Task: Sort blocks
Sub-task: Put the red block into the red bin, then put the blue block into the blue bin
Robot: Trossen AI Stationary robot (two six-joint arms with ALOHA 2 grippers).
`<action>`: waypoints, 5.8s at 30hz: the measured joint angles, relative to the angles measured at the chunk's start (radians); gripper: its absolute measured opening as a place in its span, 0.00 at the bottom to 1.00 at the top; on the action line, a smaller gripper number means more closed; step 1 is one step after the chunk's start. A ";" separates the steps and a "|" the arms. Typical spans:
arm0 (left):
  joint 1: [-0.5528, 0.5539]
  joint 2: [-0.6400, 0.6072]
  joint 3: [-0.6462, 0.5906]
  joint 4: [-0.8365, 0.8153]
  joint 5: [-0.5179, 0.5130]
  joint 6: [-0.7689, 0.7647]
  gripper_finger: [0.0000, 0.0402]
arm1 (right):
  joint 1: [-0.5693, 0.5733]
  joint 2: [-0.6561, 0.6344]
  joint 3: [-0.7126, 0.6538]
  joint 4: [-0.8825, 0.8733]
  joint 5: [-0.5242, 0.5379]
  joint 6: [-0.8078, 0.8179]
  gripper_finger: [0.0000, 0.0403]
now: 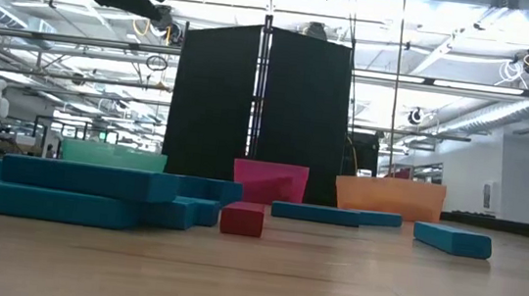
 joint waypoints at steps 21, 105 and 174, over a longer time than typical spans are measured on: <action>0.000 -0.074 0.000 -0.186 0.013 -0.080 0.82 | 0.061 0.392 0.000 0.182 -0.003 -0.303 0.58; 0.000 -0.180 0.000 -0.236 -0.154 -0.157 0.82 | -0.600 0.277 0.001 0.312 0.227 0.366 0.14; 0.186 0.703 0.017 0.236 0.506 0.317 0.82 | -0.315 -0.388 -0.071 -0.095 0.210 0.391 0.36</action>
